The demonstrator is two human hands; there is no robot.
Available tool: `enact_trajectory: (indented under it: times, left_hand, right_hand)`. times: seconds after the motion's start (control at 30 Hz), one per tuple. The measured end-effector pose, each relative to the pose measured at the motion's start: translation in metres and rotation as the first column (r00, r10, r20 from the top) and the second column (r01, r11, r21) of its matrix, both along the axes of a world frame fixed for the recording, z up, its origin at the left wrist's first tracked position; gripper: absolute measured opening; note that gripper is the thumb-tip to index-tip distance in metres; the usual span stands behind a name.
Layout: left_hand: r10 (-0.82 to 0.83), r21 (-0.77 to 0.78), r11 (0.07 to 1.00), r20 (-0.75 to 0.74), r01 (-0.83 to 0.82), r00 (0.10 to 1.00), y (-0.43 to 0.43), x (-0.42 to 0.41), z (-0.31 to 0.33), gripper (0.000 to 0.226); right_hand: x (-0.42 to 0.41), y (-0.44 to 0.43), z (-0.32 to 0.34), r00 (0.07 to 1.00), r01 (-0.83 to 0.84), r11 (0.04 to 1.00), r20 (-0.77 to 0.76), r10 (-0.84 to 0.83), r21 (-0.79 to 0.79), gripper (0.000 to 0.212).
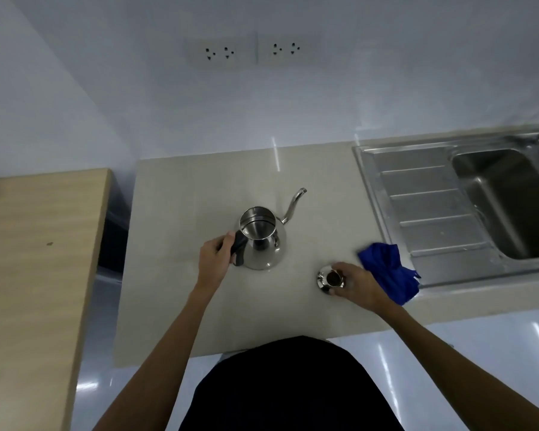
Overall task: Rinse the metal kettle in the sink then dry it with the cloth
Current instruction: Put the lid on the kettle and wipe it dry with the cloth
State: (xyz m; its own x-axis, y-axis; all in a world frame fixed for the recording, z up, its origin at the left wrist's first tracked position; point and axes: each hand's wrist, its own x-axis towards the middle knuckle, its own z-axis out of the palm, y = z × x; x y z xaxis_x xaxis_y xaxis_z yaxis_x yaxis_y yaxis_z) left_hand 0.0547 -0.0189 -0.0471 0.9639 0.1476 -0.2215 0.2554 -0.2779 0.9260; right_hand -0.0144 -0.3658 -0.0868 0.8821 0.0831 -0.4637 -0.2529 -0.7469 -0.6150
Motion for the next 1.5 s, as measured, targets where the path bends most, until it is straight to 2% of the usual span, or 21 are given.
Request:
enact_trajectory:
  times: [0.07, 0.2, 0.33, 0.5, 0.67, 0.77, 0.9, 1.03, 1.23, 1.5]
  left_hand:
    - [0.005, -0.003, 1.000, 0.003, -0.005, 1.000, -0.001, -0.001, 0.000, 0.057]
    - [0.010, -0.016, 1.000, -0.005, -0.010, 1.000, -0.002, -0.003, -0.002, 0.055]
    - [0.019, -0.019, 1.000, 0.006, -0.019, 1.000, -0.002, -0.004, -0.004, 0.056]
    - [0.027, 0.010, 1.000, 0.052, -0.028, 0.998, -0.005, -0.008, -0.002, 0.061]
    - [0.052, 0.025, 0.998, 0.055, -0.054, 0.997, -0.006, -0.010, -0.001, 0.058]
    - [0.048, 0.032, 0.998, 0.064, -0.050, 0.997, -0.005, -0.011, -0.002, 0.062]
    - [0.046, 0.045, 0.998, 0.067, -0.049, 0.997, -0.004, -0.011, -0.003, 0.064]
    - [0.053, 0.019, 0.998, 0.037, -0.054, 0.998, -0.003, -0.011, -0.005, 0.060]
    - [0.037, 0.006, 0.999, 0.030, -0.037, 0.999, -0.002, -0.009, -0.006, 0.068]
    - [0.044, 0.007, 0.999, 0.022, -0.044, 0.999, -0.003, -0.008, -0.006, 0.066]
  right_hand:
    - [-0.005, 0.002, -0.009, 0.997, 0.008, 1.000, 0.071, -0.007, -0.012, 0.060]
    - [-0.009, 0.006, -0.025, 0.971, 0.025, 0.998, 0.238, -0.010, -0.060, 0.047]
    - [-0.005, 0.014, -0.016, 0.964, 0.047, 0.997, 0.264, -0.032, -0.053, 0.036]
    - [0.021, 0.046, 0.038, 0.920, 0.013, 0.992, 0.386, -0.062, 0.129, 0.035]
    - [0.071, 0.094, 0.106, 0.868, -0.076, 0.940, 0.485, -0.102, 0.334, 0.037]
    - [0.101, 0.120, 0.125, 0.874, -0.132, 0.918, 0.481, -0.069, 0.373, 0.036]
    - [0.127, 0.143, 0.129, 0.888, -0.212, 0.948, 0.451, 0.085, 0.238, 0.033]
    - [0.135, 0.149, 0.124, 0.902, -0.287, 0.929, 0.393, 0.180, 0.233, 0.030]
    - [0.138, 0.151, 0.120, 0.896, -0.309, 0.923, 0.394, 0.203, 0.227, 0.031]
    - [0.130, 0.152, 0.117, 0.873, -0.348, 0.920, 0.419, 0.248, 0.181, 0.030]
